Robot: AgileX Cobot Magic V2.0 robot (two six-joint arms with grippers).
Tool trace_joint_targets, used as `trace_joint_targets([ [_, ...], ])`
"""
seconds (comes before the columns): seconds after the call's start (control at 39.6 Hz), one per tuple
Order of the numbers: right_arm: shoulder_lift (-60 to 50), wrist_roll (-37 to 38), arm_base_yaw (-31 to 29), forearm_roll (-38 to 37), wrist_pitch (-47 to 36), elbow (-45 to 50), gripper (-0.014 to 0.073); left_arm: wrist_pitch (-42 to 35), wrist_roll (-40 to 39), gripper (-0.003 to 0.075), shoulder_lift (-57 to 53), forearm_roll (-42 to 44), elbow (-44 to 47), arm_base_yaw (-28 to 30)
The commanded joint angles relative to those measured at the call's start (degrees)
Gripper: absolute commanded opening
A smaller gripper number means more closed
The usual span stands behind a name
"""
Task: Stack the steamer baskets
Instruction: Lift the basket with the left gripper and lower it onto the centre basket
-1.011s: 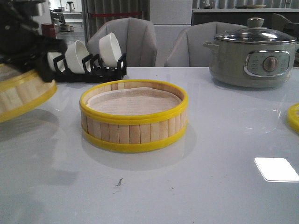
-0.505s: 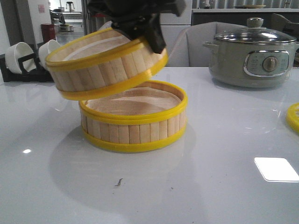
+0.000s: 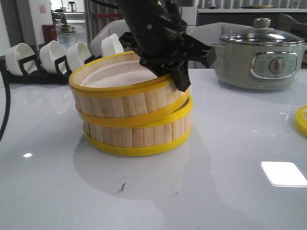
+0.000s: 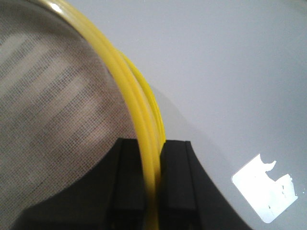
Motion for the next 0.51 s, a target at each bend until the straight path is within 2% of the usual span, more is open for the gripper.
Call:
trace_joint_targets([
  [0.0,0.07,-0.09,-0.11,0.74,-4.2,-2.17,0.0394,-6.29,0.26,0.0086,-2.89,-0.89,-2.36,-0.23],
  [0.48,0.07,-0.09,-0.11,0.87,-4.2,-2.12,0.0394,-9.01,0.26,0.0086,-0.03,-3.31,-2.36,-0.23],
])
